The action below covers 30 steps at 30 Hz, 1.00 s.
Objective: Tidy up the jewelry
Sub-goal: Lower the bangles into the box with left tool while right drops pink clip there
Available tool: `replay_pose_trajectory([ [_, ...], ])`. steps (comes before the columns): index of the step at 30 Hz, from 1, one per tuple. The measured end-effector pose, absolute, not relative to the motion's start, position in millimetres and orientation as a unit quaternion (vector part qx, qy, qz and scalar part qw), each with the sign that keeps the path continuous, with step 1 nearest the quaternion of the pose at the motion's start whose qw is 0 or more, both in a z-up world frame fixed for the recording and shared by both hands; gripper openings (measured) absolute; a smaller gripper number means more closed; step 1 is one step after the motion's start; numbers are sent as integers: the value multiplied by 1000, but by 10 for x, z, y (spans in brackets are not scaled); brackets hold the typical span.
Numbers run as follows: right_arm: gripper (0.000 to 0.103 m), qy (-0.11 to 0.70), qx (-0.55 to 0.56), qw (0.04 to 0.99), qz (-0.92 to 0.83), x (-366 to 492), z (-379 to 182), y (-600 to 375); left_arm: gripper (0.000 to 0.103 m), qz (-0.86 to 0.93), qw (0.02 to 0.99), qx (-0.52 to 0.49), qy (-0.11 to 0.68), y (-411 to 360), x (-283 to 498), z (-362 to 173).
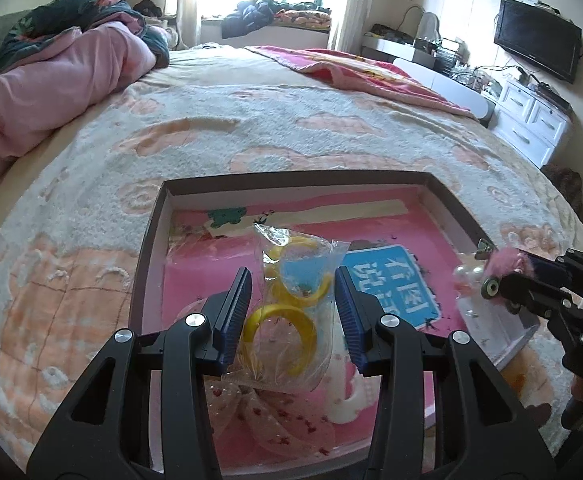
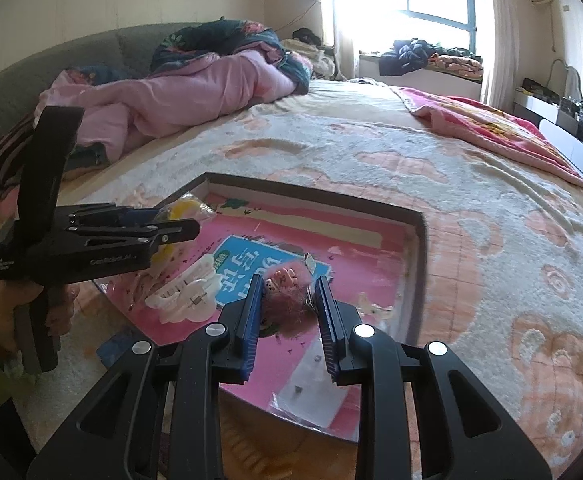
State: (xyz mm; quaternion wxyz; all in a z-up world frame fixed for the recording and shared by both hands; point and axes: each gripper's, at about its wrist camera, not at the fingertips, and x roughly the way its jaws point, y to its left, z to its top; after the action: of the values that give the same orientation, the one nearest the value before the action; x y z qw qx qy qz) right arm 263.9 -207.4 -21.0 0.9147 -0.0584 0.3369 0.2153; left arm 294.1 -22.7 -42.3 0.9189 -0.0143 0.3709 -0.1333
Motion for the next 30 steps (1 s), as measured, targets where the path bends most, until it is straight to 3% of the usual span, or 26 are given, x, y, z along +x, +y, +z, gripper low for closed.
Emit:
replay_pose_trajectory([
  [30,28,403,-106,873,252,2750,-577,-1710,35,-98,914,-28,393,-31,3004,-629],
])
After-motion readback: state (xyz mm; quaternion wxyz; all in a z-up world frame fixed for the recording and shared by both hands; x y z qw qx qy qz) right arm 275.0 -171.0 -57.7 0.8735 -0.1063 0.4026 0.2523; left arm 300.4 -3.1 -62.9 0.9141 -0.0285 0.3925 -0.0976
